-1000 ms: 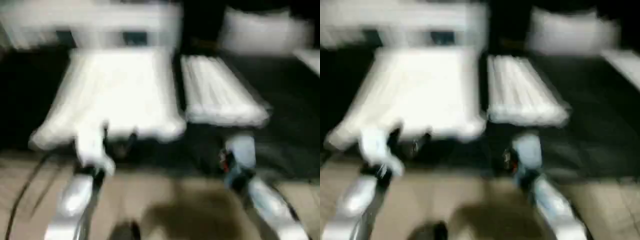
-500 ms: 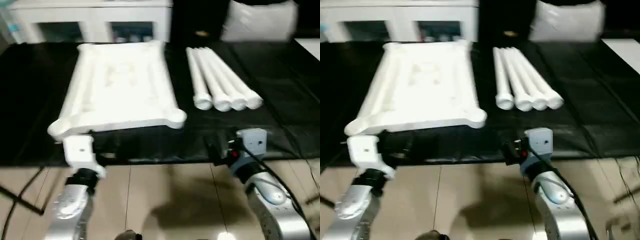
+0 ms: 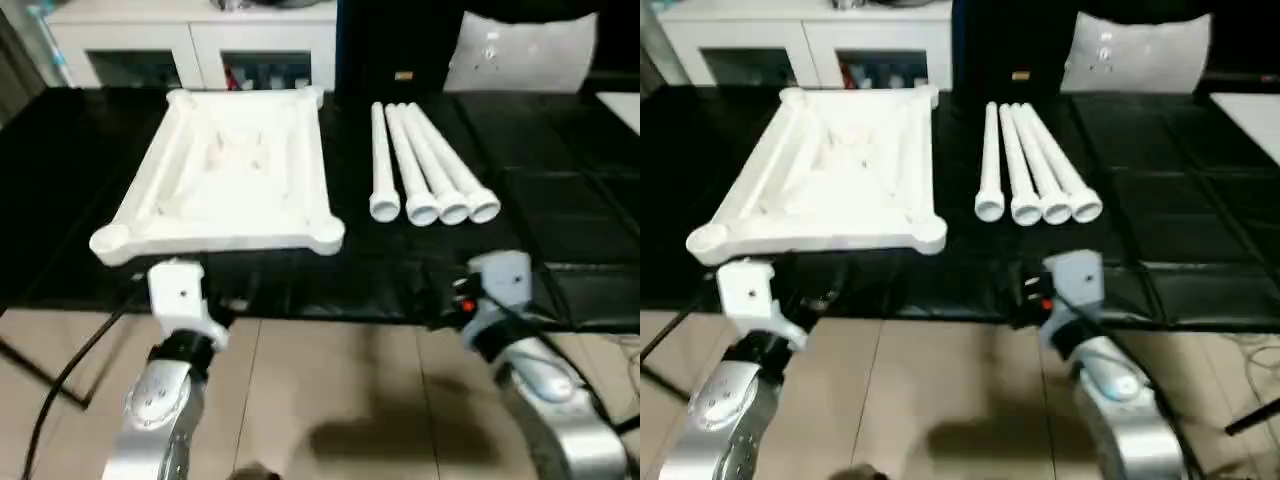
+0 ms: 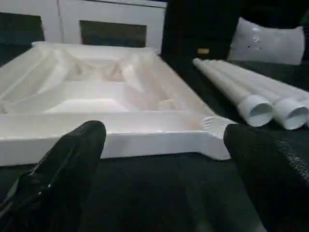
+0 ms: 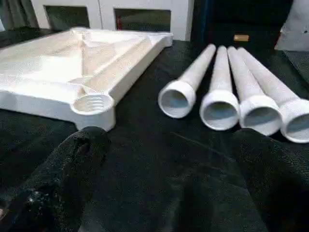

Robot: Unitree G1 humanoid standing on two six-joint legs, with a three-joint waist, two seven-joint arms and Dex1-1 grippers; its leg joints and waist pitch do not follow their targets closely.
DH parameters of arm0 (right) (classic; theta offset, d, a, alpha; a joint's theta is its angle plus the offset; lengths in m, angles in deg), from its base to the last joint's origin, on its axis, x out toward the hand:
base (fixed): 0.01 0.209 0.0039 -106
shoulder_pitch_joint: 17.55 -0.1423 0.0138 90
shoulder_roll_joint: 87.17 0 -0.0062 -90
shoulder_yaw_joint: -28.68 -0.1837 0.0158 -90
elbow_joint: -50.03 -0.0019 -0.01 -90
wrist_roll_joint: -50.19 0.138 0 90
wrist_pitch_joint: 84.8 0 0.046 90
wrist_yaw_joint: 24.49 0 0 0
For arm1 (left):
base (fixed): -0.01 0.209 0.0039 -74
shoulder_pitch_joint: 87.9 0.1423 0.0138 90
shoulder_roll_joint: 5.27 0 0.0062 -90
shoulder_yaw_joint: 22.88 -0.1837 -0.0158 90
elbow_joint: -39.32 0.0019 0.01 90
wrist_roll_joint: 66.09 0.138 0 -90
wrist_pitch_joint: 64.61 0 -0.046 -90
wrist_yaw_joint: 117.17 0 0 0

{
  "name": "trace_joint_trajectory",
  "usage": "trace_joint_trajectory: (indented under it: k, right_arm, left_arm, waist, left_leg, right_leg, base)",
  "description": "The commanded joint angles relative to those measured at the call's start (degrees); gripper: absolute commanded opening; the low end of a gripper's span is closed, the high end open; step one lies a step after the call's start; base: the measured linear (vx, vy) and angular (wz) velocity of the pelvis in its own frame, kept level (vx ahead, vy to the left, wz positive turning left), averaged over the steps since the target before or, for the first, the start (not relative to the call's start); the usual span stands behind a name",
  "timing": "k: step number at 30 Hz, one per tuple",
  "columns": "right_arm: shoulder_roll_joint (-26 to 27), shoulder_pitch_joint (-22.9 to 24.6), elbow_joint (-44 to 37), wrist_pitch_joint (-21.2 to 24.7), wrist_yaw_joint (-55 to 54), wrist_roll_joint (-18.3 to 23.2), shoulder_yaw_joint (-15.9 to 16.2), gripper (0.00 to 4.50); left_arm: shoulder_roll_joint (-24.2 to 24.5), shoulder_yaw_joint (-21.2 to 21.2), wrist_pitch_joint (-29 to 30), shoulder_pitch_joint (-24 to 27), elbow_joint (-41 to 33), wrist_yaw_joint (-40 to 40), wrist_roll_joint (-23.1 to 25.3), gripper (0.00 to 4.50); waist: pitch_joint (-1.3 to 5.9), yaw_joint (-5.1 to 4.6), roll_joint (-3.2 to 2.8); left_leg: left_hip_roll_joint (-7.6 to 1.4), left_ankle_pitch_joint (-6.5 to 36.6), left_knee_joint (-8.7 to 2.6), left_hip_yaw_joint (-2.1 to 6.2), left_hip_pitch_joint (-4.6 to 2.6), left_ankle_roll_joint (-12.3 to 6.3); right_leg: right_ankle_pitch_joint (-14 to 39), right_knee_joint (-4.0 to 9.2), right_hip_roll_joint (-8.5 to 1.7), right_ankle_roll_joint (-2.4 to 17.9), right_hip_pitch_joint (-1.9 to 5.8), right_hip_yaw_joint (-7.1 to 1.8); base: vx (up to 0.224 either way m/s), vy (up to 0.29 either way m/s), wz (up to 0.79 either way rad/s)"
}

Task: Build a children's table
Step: Move table base, then move to table

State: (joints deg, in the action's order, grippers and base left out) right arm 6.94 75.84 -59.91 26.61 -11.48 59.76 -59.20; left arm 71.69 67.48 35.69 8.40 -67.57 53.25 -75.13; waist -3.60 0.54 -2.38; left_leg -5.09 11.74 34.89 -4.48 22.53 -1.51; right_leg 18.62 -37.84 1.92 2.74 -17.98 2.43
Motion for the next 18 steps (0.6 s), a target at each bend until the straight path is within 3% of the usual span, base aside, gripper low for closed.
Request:
trace_joint_trajectory:
  k: [1,2,3,4,5,6,7,8,9,10,11,12,13,14,15,17,18]
  right_arm:
    - [0.51,-0.33,-0.12,0.54,0.51,-0.06,1.0,4.5]
    - [0.53,-0.28,-0.14,0.52,0.5,-0.12,1.1,4.5]
    - [0.46,-0.22,-0.15,0.49,0.52,-0.11,1.24,4.5]
    - [0.44,-0.19,-0.16,0.49,0.52,-0.1,1.27,4.5]
    - [0.44,-0.16,-0.17,0.5,0.5,-0.06,1.29,4.5]
    - [0.36,-0.01,-0.19,0.5,0.53,0.01,1.33,4.5]
    - [0.34,0.05,-0.19,0.5,0.55,0.01,1.36,4.5]
    - [0.31,0.17,-0.23,0.52,0.6,-0.02,1.38,4.5]
    - [0.3,0.18,-0.23,0.53,0.62,-0.02,1.37,4.5]
    - [0.28,0.21,-0.24,0.57,0.7,-0.02,1.34,4.5]
    - [0.3,0.25,-0.24,0.57,0.75,-0.04,1.31,4.5]
    - [0.33,0.26,-0.24,0.57,0.79,-0.07,1.27,4.5]
    - [0.32,0.26,-0.23,0.56,0.79,-0.07,1.27,4.5]
    - [0.31,0.24,-0.22,0.58,0.79,-0.06,1.26,4.5]
    - [0.25,0.18,-0.18,0.6,0.79,-0.02,1.3,4.5]
    - [0.22,0.15,-0.13,0.59,0.8,0.02,1.36,4.5]
    - [0.14,0.1,-0.04,0.56,0.84,0.01,1.42,4.5]
  left_arm:
    - [0.39,1.14,0.92,0.16,-0.09,-0.3,-0.76,4.32]
    - [0.45,1.09,0.9,0.16,-0.16,-0.43,-0.84,4.32]
    - [0.41,1.01,1.07,0.16,-0.32,-0.6,-1.04,4.32]
    - [0.38,0.98,1.13,0.18,-0.37,-0.68,-1.14,4.32]
    - [0.37,0.83,1.26,0.25,-0.5,-0.98,-1.41,4.32]
    - [0.41,0.53,1.26,0.53,-0.65,-1.47,-1.82,4.32]
    - [0.45,0.36,1.23,0.69,-0.76,-1.94,-2.23,4.32]
    - [0.51,0.19,1.22,0.9,-0.98,-2.31,-2.62,4.32]
    - [0.53,0.18,1.23,0.91,-0.99,-2.36,-2.7,4.12]
    - [0.59,0.18,1.3,0.92,-1.02,-2.46,-2.91,4.12]
    - [0.7,0.17,1.27,0.89,-0.98,-2.48,-2.97,4.0]
    - [0.77,0.19,1.35,0.84,-0.96,-2.78,-3.41,4.0]
    - [0.77,0.22,1.43,0.82,-0.96,-3.01,-3.7,3.93]
    - [0.82,0.21,1.44,0.8,-0.96,-3.26,-3.92,3.93]
    - [1.01,0.16,1.44,0.83,-1.02,-3.52,-4.01,3.93]
    - [1.1,0.18,1.46,0.87,-1.06,-3.54,-3.97,3.93]
    - [1.25,0.15,1.52,0.91,-1.08,-3.84,-4.24,3.93]
  waist:
    - [2.0,0.91,1.53]
    - [2.45,0.34,0.19]
    - [2.47,0.0,-0.12]
    - [2.64,-0.84,-0.32]
    - [2.55,-1.14,-0.2]
    - [2.33,-0.67,1.19]
    - [1.86,0.21,1.7]
    - [1.71,0.92,1.36]
    - [1.63,0.83,0.99]
    - [1.84,0.34,0.2]
    - [2.1,-0.21,-0.26]
    - [1.97,-1.54,-0.67]
    - [1.95,-1.63,-0.65]
    - [1.63,-1.29,-0.21]
    - [1.23,-0.6,0.23]
    - [0.74,-0.06,0.26]
    - [0.38,-0.13,0.14]
  left_leg:
    - [-4.65,0.93,-1.52,1.33,0.84,-3.62]
    - [-8.01,2.04,-2.58,2.86,-0.23,-5.01]
    - [-10.35,2.82,-3.34,4.15,-0.83,-6.84]
    - [-14.89,3.96,-4.89,7.14,-2.6,-11.65]
    - [-15.55,3.33,-4.87,7.78,-3.21,-13.05]
    - [-8.94,3.29,-2.44,3.51,0.71,-8.79]
    - [-5.62,2.57,-1.27,1.34,1.35,-6.0]
    - [-4.92,1.33,-0.72,0.6,0.72,-2.25]
    - [-5.35,0.87,-1.38,0.8,0.76,-1.37]
    - [-7.75,2.74,-2.74,1.93,-0.48,-0.79]
    - [-9.87,3.92,-3.6,3.16,-1.45,-1.61]
    - [-13.04,7.21,-5.37,5.72,-2.46,-5.9]
    - [-12.41,7.7,-5.24,5.3,-2.21,-6.45]
    - [-10.21,9.09,-4.62,3.31,-0.99,-5.58]
    - [-8.27,8.65,-3.53,1.51,-0.16,-3.76]
    - [-8.13,8.87,-3.23,1.05,-0.74,-2.09]
    - [-8.78,12.79,-4.02,0.92,-1.52,-0.08]
  right_leg:
    - [-19.44,6.66,-7.93,-16.22,2.58,-4.75]
    - [-20.75,4.43,-8.54,-17.4,2.06,-3.85]
    - [-20.26,3.39,-9.67,-16.89,1.43,-3.8]
    - [-16.95,1.32,-12.63,-12.77,-0.24,-4.65]
    - [-15.56,0.95,-13.65,-10.01,-1.04,-5.48]
    - [-20.24,3.87,-14.64,-7.04,2.19,-6.43]
    - [-20.53,5.68,-13.08,-9.41,2.49,-5.98]
    - [-16.89,6.43,-11.26,-10.83,2.26,-5.42]
    - [-16.14,6.21,-10.09,-10.49,2.35,-4.72]
    - [-15.38,5.25,-8.83,-8.6,1.64,-3.95]
    - [-15.37,4.16,-9.23,-6.76,1.31,-3.79]
    - [-12.84,2.75,-11.1,0.49,0.23,-3.82]
    - [-12.72,3.11,-11.58,2.72,0.25,-4.06]
    - [-12.7,4.62,-12.65,6.23,1.02,-4.88]
    - [-9.77,6.11,-13.12,7.52,1.73,-5.25]
    - [-3.06,7.08,-12.65,7.64,1.34,-5.21]
    - [7.74,7.42,-11.44,8.14,0.84,-4.88]
  base:
    - [-0.018,-0.106,-0.01]
    - [-0.006,-0.074,-0.02]
    - [0.0,0.0,0.0]
    - [0.0,0.0,0.0]
    - [0.0,0.0,0.0]
    - [0.0,0.0,0.0]
    - [0.0,0.0,0.0]
    - [0.0,0.0,0.0]
    - [0.0,0.0,0.0]
    - [0.0,0.0,0.0]
    - [-0.026,0.059,0.0]
    - [-0.034,0.065,-0.01]
    - [-0.034,0.065,-0.01]
    - [-0.036,0.056,0.0]
    - [0.0,0.0,0.0]
    - [0.0,0.0,0.0]
    - [0.0,0.0,0.0]
